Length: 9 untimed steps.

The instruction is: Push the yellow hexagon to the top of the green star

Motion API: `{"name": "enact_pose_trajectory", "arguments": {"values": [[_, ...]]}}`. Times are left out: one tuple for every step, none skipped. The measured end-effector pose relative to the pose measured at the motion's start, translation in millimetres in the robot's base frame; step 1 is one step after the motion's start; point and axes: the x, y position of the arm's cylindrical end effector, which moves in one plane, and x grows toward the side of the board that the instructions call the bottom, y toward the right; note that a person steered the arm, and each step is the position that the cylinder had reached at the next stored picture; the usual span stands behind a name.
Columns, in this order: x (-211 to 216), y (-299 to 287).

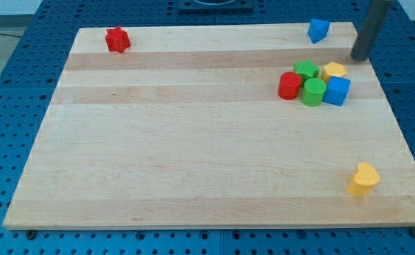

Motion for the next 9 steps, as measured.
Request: {"name": "enact_pose_trajectory", "arguments": {"values": [[31, -6], [56, -20], [57, -63], [57, -94], [39, -63], [28, -15], [16, -24], [16, -74], [13, -102]]}}
